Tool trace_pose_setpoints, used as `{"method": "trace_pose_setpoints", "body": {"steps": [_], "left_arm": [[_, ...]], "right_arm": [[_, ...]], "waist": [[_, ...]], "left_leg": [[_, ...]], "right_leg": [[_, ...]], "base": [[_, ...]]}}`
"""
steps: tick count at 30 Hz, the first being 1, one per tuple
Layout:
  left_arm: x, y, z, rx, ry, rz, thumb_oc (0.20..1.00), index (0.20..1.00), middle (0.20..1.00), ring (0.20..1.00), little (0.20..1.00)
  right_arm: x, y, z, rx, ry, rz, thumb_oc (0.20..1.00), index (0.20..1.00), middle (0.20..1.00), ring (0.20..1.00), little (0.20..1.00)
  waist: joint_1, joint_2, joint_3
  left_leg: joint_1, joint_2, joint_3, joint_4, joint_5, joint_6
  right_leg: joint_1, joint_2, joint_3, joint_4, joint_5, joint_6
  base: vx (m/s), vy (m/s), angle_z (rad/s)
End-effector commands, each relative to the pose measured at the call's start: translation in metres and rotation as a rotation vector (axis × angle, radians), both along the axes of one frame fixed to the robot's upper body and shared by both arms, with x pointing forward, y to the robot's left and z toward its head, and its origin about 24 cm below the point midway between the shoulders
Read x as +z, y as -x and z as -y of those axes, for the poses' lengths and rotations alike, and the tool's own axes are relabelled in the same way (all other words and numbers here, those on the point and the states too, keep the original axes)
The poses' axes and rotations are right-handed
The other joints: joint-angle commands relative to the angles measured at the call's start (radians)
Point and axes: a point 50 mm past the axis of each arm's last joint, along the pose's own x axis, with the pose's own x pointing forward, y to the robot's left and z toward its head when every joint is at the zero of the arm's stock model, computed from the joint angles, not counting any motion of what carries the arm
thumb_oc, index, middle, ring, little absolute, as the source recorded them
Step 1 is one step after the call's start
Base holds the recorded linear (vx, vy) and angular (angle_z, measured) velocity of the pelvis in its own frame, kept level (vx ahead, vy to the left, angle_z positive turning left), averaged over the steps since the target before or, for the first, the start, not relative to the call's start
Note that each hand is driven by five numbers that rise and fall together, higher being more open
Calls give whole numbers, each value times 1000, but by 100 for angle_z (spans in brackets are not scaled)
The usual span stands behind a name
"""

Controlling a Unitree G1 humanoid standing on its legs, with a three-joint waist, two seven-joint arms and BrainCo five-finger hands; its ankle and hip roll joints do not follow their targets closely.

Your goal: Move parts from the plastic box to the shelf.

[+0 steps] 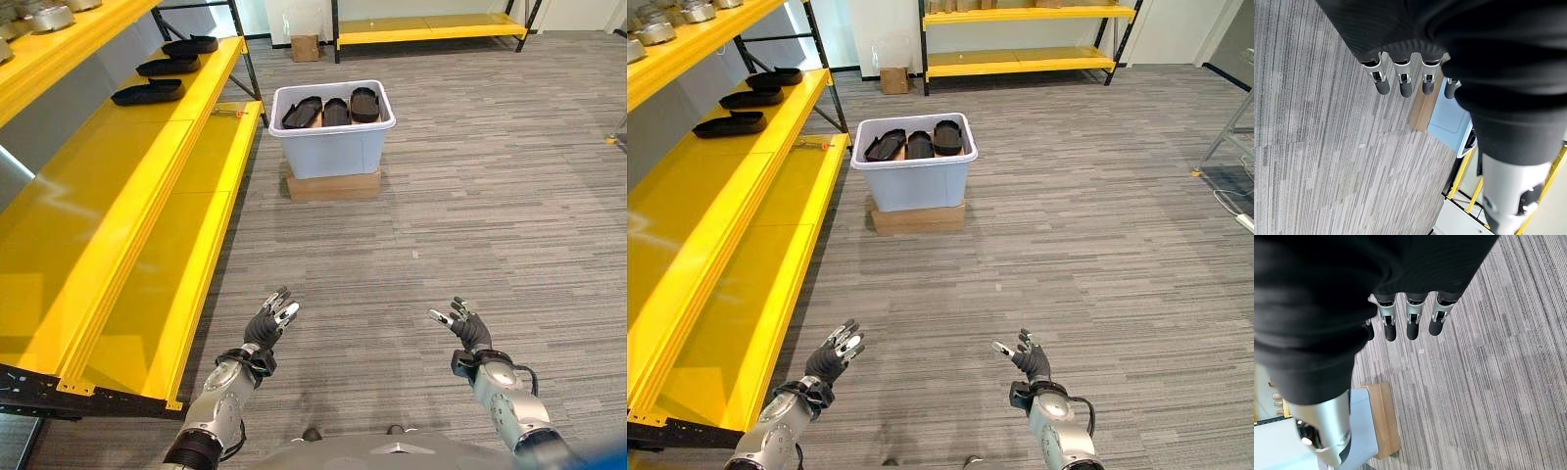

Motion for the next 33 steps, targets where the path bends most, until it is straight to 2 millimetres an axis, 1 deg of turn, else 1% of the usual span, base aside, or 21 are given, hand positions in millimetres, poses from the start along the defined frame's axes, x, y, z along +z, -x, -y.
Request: {"method": "trace_pose_setpoints", "body": {"steps": [1, 3, 5, 9, 18, 21, 24, 29, 32, 33], "left_arm": [[23, -21, -1, -1, -25, 128, 1000, 1000, 1000, 1000, 1000], [24, -22, 0, -14, 7, 126, 1000, 1000, 1000, 1000, 1000], [27, -23, 3, -45, 4, 153, 1000, 1000, 1000, 1000, 1000], [31, -23, 6, -10, 47, 158, 1000, 1000, 1000, 1000, 1000], [26, -20, 1, 23, 27, 122, 1000, 1000, 1000, 1000, 1000], [24, -18, 0, 19, 24, 115, 1000, 1000, 1000, 1000, 1000], [27, -20, 2, -23, -1, 136, 1000, 1000, 1000, 1000, 1000], [26, -20, 2, -39, -18, 128, 1000, 1000, 1000, 1000, 1000], [25, -21, 2, 41, 112, 116, 1000, 1000, 1000, 1000, 1000], [25, -21, 2, 41, 104, 124, 1000, 1000, 1000, 1000, 1000]], "right_arm": [[18, -21, -3, 9, 3, 108, 1000, 1000, 1000, 1000, 1000], [19, -22, -4, 15, 7, 111, 1000, 1000, 1000, 1000, 1000], [22, -24, -3, 7, 6, 147, 1000, 1000, 1000, 1000, 1000], [26, -25, -5, 19, 17, 188, 1000, 1000, 1000, 1000, 1000], [28, -23, -6, 61, 17, 220, 1000, 1000, 1000, 1000, 1000], [26, -21, -6, 56, 19, 204, 1000, 1000, 1000, 1000, 1000], [29, -24, -4, 48, 46, 223, 1000, 1000, 1000, 1000, 1000], [29, -23, -4, 31, 36, 226, 1000, 1000, 1000, 1000, 1000], [29, -23, -3, 22, 41, 237, 1000, 1000, 1000, 1000, 1000], [29, -24, -3, 8, 34, 237, 1000, 1000, 1000, 1000, 1000]], "waist": [[3, -28, -7], [3, -28, -5], [4, -27, -5], [3, -23, -2], [-1, -25, -1], [1, -26, -3], [0, -24, 7], [-4, -23, 7], [-6, -22, 12], [-4, -23, 13]], "left_leg": [[42, 14, 2, 7, -82, -36], [41, 12, 1, 7, -83, -35], [40, 12, 2, 7, -82, -34], [41, 10, 1, 7, -83, -32], [42, 6, 2, 7, -87, -28], [38, 4, 0, 7, -87, -26], [35, -2, 2, 7, -89, -15], [38, -10, 6, 7, -97, -5], [38, -16, 6, 7, -100, 5], [37, -16, 5, 7, -99, 8]], "right_leg": [[-2, -57, -27, 7, 28, 87], [-2, -58, -27, 8, 27, 86], [-4, -58, -28, 8, 28, 87], [-1, -58, -29, 9, 27, 87], [1, -59, -32, 13, 25, 88], [-4, -58, -32, 19, 20, 88], [-17, -65, -29, 50, 9, 90], [-23, -68, -28, 67, 3, 95], [-33, -70, -24, 102, -13, 96], [-39, -70, -23, 123, -22, 95]], "base": [[0, 0, 0], [0, 0, 0], [0, 0, 0], [2, 8, 0], [12, 10, 0], [33, 48, 0], [13, 105, 0], [18, 51, 1], [-3, 72, 1], [-10, 93, 1]]}}
